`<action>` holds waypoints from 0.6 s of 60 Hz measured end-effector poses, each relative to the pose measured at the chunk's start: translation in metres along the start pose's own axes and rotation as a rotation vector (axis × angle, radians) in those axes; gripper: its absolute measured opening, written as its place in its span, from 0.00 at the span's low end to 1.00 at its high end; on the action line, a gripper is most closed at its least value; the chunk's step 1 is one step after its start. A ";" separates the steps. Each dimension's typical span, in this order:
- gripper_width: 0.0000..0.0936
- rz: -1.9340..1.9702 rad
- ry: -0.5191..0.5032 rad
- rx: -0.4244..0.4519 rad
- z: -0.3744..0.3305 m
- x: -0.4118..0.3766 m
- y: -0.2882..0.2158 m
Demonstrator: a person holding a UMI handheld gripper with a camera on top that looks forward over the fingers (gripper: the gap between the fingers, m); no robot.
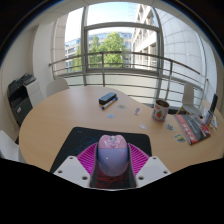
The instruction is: Arrange mouse
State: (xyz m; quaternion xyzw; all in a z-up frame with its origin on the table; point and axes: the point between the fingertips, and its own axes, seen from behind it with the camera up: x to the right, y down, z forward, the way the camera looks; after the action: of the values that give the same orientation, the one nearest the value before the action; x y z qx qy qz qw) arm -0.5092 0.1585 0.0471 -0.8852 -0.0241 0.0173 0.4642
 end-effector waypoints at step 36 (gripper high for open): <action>0.90 -0.007 0.116 -0.041 -0.095 -0.037 0.002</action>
State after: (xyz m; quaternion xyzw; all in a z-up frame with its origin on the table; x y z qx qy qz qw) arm -0.5409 0.0776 0.0995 -0.8941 -0.0005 -0.0361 0.4465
